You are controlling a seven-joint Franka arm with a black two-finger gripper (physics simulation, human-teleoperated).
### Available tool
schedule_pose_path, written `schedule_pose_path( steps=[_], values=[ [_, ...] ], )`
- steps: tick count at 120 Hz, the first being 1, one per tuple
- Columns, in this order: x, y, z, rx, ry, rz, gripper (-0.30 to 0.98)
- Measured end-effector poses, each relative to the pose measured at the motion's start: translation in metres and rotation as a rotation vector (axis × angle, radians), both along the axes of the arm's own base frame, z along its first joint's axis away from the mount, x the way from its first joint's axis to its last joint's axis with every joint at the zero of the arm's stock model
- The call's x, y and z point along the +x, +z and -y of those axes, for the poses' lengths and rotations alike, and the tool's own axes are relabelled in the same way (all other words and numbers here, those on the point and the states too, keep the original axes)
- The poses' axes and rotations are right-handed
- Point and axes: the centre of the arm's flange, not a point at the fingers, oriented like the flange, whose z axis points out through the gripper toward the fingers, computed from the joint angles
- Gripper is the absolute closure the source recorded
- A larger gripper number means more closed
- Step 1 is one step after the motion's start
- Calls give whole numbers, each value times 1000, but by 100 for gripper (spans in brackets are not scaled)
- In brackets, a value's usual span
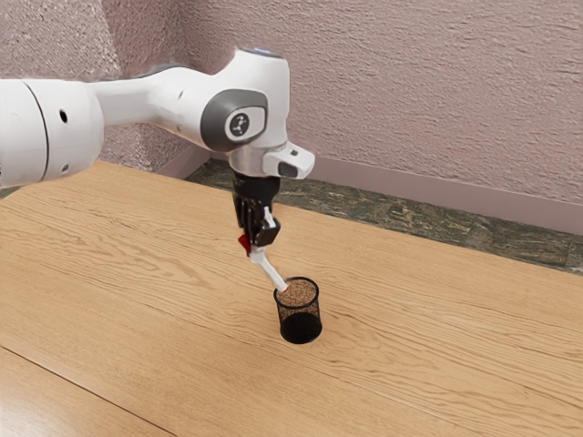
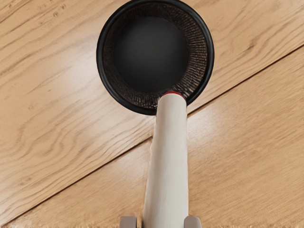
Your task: Put the marker into the pen holder.
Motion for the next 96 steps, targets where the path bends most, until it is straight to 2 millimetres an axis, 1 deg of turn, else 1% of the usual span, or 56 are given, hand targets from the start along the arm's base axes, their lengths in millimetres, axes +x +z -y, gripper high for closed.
schedule_pose_path(
  steps=[20,40,68,80,96],
  values=[
    [0,-13,8,9,-15,-30,74],
    [4,-25,8,14,-15,-48,74],
    [15,-28,9,5,-14,-14,73],
    [20,-38,11,4,-14,-6,73],
    [28,-43,14,0,-18,14,73]
  ],
)
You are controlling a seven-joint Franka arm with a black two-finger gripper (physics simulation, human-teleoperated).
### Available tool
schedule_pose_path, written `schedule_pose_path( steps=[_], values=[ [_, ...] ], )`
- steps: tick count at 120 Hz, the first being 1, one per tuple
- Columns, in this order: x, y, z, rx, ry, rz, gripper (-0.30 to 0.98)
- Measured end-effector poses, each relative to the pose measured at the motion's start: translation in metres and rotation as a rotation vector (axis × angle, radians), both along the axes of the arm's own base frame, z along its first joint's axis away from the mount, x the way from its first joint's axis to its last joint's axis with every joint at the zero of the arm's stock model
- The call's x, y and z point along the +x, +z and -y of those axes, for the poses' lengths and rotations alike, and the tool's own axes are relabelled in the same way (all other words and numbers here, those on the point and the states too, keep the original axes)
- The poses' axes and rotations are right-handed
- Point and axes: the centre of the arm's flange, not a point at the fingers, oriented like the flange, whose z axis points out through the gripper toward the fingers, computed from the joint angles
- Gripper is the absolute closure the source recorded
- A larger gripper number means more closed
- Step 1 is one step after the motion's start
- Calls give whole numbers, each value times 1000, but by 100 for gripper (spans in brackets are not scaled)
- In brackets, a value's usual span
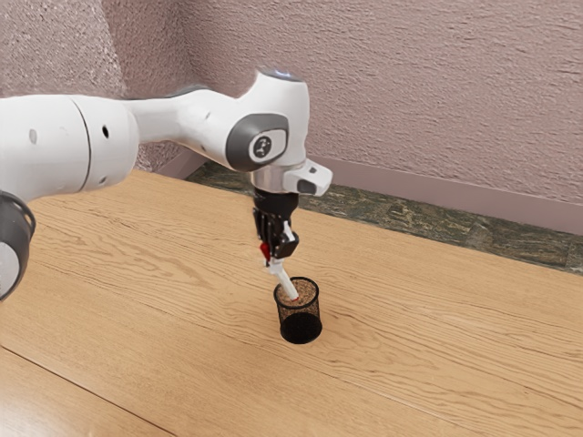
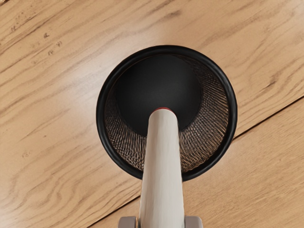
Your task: Put the marker into the pen holder.
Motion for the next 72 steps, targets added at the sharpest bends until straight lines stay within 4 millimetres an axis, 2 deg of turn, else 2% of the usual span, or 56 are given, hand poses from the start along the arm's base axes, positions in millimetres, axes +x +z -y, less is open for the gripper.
schedule_pose_path(
  steps=[46,64,68,72],
  values=[
    [9,-37,6,7,-6,-11,71],
    [9,-41,8,-3,-3,-17,40],
    [10,-38,9,-6,-4,-12,34],
    [10,-26,11,-13,-7,7,30]
  ],
)
